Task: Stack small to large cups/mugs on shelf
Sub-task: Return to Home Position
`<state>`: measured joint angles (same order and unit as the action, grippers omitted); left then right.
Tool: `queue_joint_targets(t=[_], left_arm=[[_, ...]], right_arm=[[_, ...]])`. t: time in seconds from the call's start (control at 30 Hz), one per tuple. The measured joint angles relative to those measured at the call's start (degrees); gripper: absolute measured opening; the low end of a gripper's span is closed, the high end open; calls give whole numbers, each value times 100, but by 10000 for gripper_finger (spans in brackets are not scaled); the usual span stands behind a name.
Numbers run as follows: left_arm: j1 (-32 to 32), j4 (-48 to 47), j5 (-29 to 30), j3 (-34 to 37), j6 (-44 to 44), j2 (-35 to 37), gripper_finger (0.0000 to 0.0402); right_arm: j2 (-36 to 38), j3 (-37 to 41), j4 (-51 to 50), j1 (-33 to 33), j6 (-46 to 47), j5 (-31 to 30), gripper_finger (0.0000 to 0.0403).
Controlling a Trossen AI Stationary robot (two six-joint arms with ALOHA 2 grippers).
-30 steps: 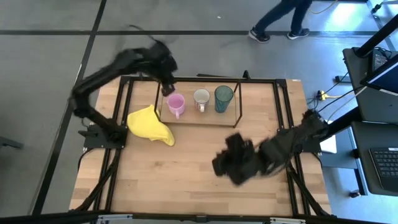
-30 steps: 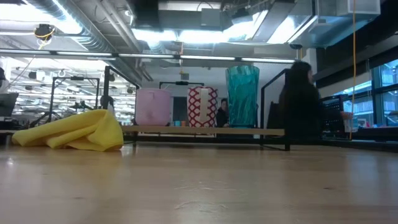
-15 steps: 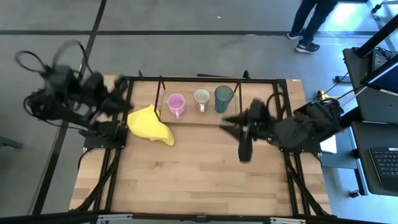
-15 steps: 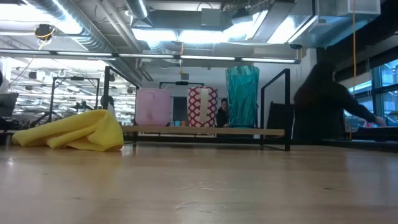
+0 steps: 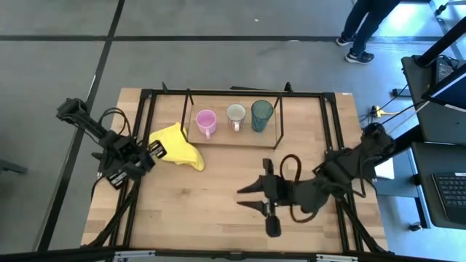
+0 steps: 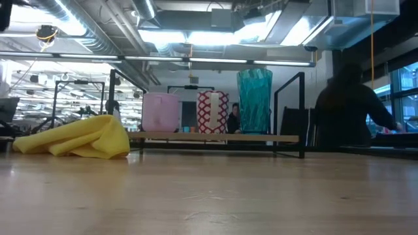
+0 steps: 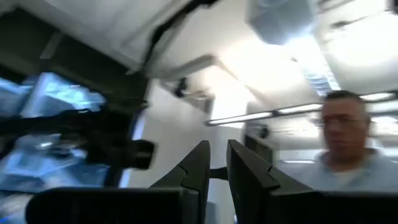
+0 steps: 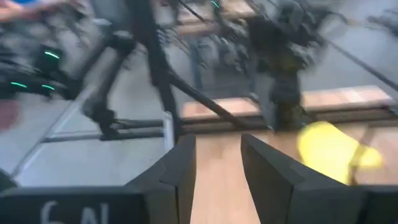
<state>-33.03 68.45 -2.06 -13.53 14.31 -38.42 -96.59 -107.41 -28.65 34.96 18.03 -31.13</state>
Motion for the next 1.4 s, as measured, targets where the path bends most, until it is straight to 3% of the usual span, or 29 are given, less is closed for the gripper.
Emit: queue_joint_targets(t=[0.1,0.33,0.43,0.53,0.63,0.8,0.87,0.97,1.1,1.4], left_arm=[[-104,24,441,514,-21,267,50],[-132,-179,478,1104,-247,703,45],[-132,-646,663,1308,-26,857,44],[-129,-1728,791,1296,455,1033,44],[-127,-2639,911,1298,806,1088,44],[-125,-3530,910,1298,513,1118,44],[-125,-3898,911,1298,558,1118,44],[-126,-4226,1111,1298,786,1113,44],[-123,-4431,1346,1298,628,1111,44],[-123,-4578,1348,1293,642,1107,44]], right_arm=[[590,1207,1514,-198,-548,597,129],[2248,4669,5078,-877,-770,2124,129],[2771,5797,6185,-1075,-627,2344,129],[3156,6668,6524,-1181,-502,2364,129],[3540,7344,6543,-1207,-559,2217,129],[4049,8258,6546,-1209,-1397,2119,128],[4197,8625,6778,-1204,-1167,1974,128],[4372,9447,7777,-1275,-733,1625,128],[4483,10650,9932,-1289,-652,1871,129],[4546,10705,9471,-1289,-1959,2874,129]])
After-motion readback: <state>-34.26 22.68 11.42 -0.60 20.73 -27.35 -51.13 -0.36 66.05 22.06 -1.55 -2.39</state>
